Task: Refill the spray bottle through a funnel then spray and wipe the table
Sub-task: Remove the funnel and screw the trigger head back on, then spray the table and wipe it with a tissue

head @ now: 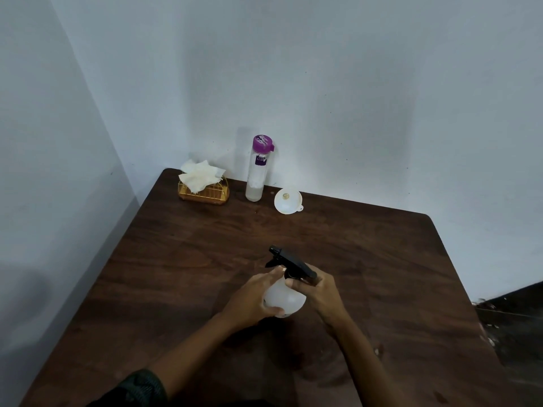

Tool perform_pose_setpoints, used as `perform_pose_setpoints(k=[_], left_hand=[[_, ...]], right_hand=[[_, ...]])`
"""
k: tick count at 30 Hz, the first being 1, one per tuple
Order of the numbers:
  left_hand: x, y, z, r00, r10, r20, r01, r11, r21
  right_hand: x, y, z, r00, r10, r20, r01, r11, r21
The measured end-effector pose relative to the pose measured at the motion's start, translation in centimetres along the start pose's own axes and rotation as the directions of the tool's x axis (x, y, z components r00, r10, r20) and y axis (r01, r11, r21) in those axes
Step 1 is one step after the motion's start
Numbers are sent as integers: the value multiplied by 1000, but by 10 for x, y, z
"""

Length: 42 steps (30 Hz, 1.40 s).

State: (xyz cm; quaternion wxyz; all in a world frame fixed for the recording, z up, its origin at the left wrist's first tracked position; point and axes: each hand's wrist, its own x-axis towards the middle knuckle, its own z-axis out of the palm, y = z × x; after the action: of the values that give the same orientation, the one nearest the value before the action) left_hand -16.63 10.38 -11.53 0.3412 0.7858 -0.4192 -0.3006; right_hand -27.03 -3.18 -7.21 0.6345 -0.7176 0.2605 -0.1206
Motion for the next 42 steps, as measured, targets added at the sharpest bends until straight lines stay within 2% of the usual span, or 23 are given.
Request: perform_pose_setpoints(k=[9,16,26,29,32,36,39,42], left_hand=[[2,4,-6,999,46,5,-46,988,148],[1,2,-4,998,55,8,-56,983,173],[0,3,-8,998,56,40,-62,984,166],[-3,3,-13,997,62,55,-66,996,67],[-10,7,-14,999,32,37,-26,989,-147],[-26,25,-3,994,-2,110,40,939,-342],[-37,40,8,984,-9,176,85,899,-430],[-44,52,19,972,3,235,103,894,-437]], right_hand=[[-1,-1,6,996,-53,-72,46,994,-98],[-6,2,13,986,-82,-149,65,992,-110],[-7,-5,17,981,-72,-181,55,994,-96],[-13,-21,19,972,-85,-219,77,996,-41],[-24,-40,14,953,-110,-281,126,991,40],[-35,-50,2,939,-142,-312,157,987,21],[-40,-47,-3,952,-87,-292,106,993,50],[-39,-43,-3,963,31,-269,44,963,266]])
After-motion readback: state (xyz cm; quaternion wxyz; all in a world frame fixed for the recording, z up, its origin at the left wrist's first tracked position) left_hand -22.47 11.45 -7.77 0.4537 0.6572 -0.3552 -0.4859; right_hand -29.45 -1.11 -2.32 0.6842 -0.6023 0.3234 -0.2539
